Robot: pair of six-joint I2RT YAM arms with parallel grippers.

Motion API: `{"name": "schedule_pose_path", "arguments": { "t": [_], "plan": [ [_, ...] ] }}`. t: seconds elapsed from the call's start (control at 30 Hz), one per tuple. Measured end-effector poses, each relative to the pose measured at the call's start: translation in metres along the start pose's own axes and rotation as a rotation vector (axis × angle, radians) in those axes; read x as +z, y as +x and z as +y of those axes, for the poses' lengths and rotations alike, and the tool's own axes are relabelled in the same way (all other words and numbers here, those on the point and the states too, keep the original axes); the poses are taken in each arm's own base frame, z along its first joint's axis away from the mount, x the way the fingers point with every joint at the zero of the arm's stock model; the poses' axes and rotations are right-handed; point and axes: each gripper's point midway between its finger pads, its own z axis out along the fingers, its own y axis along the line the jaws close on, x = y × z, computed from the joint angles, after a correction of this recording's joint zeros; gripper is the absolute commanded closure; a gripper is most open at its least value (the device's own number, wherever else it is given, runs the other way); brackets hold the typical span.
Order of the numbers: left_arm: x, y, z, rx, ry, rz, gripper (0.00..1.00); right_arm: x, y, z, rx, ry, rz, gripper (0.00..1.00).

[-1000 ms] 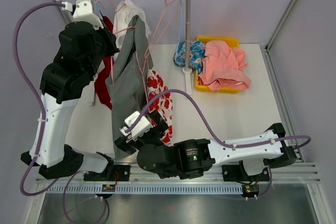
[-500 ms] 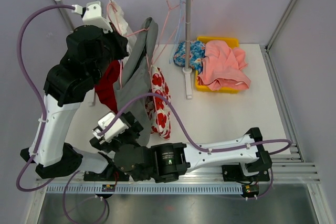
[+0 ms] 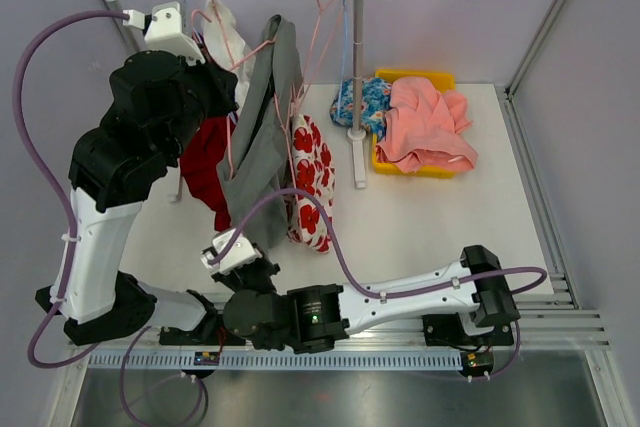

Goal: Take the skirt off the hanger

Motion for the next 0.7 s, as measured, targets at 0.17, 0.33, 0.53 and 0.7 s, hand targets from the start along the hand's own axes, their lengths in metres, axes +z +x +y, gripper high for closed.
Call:
{"name": "schedule_pose_path", "arguments": {
  "t": [0.17,0.33,0.53,0.7],
  "plan": [
    [0.0,-0.001,0.006,0.04,-0.028,-0.01,1.0,-0.032,-0.006,0.005,0.054,-0.008,-0.012,1.0],
    [0.017,-0.04,0.011,0.089,-0.111,-0.165,1.0,-0.109,0.01,0.079,0.012,-0.196,0.001,1.0],
    [0.054,-0.09,0.013,0.082,-0.211,-0.34,1.0,-0.188,0.101,0.143,-0.245,-0.411,0.047,1.0],
    [0.068,-0.075,0.017,0.083,-0.232,-0.324,1.0,-0.172,0.107,0.125,-0.267,-0.323,0.048,0.01]
  ]
}}
